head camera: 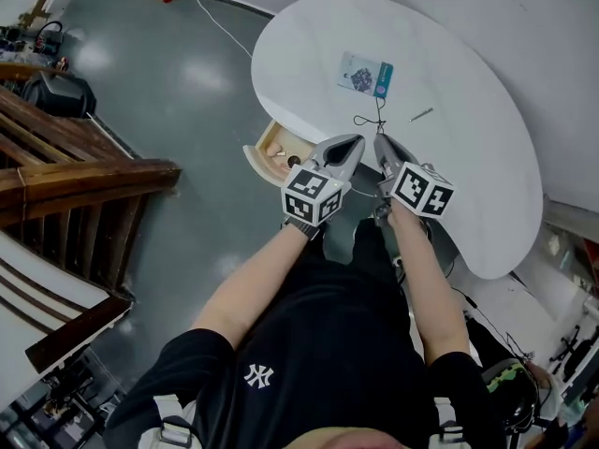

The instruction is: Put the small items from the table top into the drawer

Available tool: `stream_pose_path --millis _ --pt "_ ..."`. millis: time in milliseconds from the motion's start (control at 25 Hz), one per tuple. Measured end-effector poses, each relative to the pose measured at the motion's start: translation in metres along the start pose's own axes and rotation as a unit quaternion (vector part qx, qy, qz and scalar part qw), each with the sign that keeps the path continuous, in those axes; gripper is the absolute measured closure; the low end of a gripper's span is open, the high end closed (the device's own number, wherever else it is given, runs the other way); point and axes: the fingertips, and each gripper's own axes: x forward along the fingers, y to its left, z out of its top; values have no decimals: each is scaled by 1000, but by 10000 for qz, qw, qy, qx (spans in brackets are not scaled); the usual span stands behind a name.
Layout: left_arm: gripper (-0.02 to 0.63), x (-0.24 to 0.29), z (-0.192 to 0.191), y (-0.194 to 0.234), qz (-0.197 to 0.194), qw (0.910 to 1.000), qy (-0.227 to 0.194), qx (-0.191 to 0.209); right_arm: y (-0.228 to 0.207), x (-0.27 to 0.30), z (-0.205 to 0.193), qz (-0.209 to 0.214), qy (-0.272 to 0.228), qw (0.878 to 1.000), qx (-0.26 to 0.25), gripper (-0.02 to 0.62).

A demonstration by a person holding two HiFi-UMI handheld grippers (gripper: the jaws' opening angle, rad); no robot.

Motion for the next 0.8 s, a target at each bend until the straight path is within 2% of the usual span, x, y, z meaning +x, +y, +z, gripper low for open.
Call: stream_pose_path --millis 400,800 --pt "606 -57 7 68 596 9976 -285 -210 56 51 -33 428 443 9976 -309 555" --pt "606 -120 -4 144 1320 9885 -475 -573 104 99 -86 727 1010 9898 -698 555"
